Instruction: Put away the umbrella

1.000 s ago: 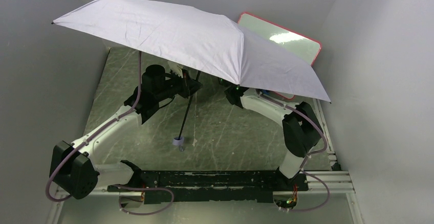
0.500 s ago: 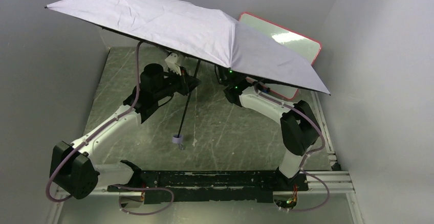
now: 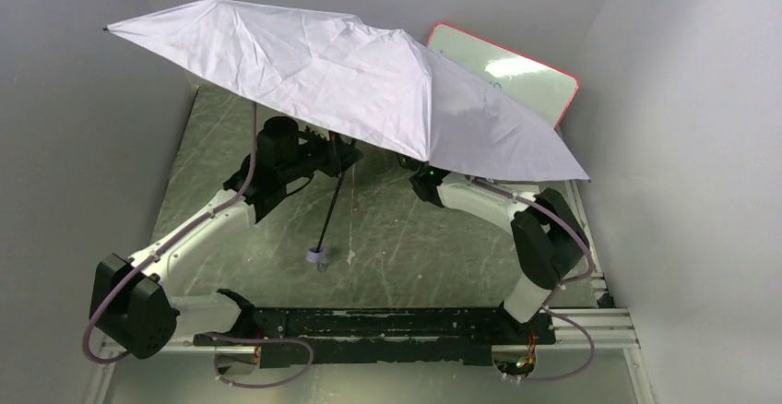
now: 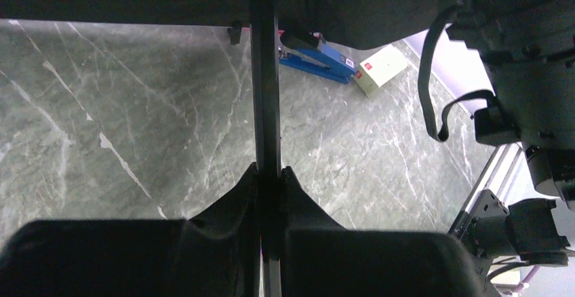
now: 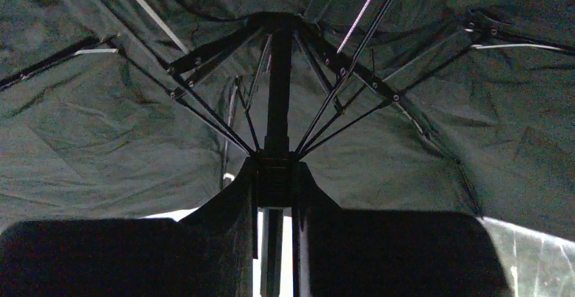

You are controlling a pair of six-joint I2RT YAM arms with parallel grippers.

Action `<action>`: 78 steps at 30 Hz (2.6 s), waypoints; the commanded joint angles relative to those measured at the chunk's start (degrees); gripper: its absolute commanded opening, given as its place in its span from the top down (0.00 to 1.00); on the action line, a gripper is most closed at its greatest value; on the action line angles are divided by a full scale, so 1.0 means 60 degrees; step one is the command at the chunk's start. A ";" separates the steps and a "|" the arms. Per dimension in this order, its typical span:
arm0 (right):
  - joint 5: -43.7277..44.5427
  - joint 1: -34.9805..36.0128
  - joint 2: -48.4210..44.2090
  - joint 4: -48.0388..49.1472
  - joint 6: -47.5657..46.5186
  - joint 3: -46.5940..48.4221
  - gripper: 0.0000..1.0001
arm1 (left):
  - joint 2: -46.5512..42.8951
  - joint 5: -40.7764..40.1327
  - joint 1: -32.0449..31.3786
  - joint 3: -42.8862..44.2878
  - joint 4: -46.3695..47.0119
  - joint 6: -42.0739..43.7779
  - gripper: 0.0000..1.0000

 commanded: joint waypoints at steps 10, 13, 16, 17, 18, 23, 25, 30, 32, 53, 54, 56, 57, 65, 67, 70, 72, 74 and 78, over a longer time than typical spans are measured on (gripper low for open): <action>-0.0312 0.1774 -0.0719 -0.0743 0.0631 -0.2538 1.00 | -0.0141 0.0183 -0.0059 0.0336 0.0790 0.0449 0.95; -0.0383 0.2060 -0.0837 -0.0871 0.0797 -0.2810 1.00 | -0.0138 0.0141 -0.0058 0.0327 0.0768 0.0457 0.95; -0.0399 0.2323 -0.0843 -0.1063 0.0890 -0.2879 1.00 | -0.0138 0.0120 -0.0059 0.0324 0.0773 0.0455 0.95; -0.0346 0.2356 -0.0861 -0.1007 0.0937 -0.2931 1.00 | -0.0137 0.0130 -0.0059 0.0315 0.0771 0.0454 0.95; -0.0171 0.2356 -0.0909 -0.0892 0.0989 -0.2979 1.00 | -0.0137 0.0136 -0.0051 0.0312 0.0782 0.0450 0.95; 0.1096 0.2284 -0.1393 -0.0795 0.0830 -0.2489 1.00 | -0.0138 0.0284 -0.0059 0.0306 0.0871 0.0432 0.95; 0.1455 0.2193 -0.1467 -0.0734 0.0831 -0.2085 1.00 | -0.0137 0.0385 -0.0059 0.0308 0.0902 0.0413 0.95; 0.1582 0.1652 -0.1385 -0.0400 0.0690 -0.1212 1.00 | -0.0184 0.0563 -0.0059 0.0295 0.0974 0.0394 0.65; 0.1519 0.1435 -0.1309 -0.0249 0.0724 -0.1025 1.00 | -0.0199 0.0651 -0.0051 0.0269 0.1020 0.0373 0.56; 0.1216 -0.0252 -0.1590 0.0030 -0.0086 -0.0076 1.00 | 0.0161 0.1716 -0.0106 0.0134 0.1622 0.0101 0.62; 0.1150 -0.0306 -0.1603 0.0027 -0.0058 -0.0043 1.00 | 0.0213 0.1796 -0.0116 0.0145 0.1650 0.0088 0.66; 0.1075 -0.0351 -0.1627 -0.0011 -0.0021 -0.0018 1.00 | 0.0302 0.1897 -0.0117 0.0175 0.1641 0.0068 0.70; 0.1025 -0.0355 -0.1649 -0.0028 -0.0003 -0.0028 1.00 | 0.0339 0.1940 -0.0117 0.0190 0.1629 0.0073 0.72; 0.0900 -0.0359 -0.1729 0.0041 0.0295 -0.0024 1.00 | 0.0507 0.2101 -0.0145 0.0247 0.1610 0.0102 0.67; 0.0851 -0.0368 -0.1687 0.0080 0.0328 0.0102 1.00 | 0.0500 0.2087 -0.0139 0.0243 0.1577 0.0133 0.69; 0.0723 -0.0387 -0.1626 0.0058 0.0308 0.0276 1.00 | 0.0507 0.2086 -0.0146 0.0257 0.1559 0.0158 0.91; 0.0623 -0.0379 -0.1619 0.0006 0.0241 0.0308 1.00 | 0.0493 0.2058 -0.0145 0.0266 0.1547 0.0166 0.95; 0.0610 -0.0379 -0.1684 -0.0137 0.0237 0.0162 1.00 | 0.0476 0.2054 -0.0146 0.0266 0.1524 0.0185 0.95; 0.0437 -0.0206 -0.2100 -0.1478 0.0329 -0.0551 1.00 | 0.0456 0.2091 -0.0159 0.0251 0.1476 0.0294 0.95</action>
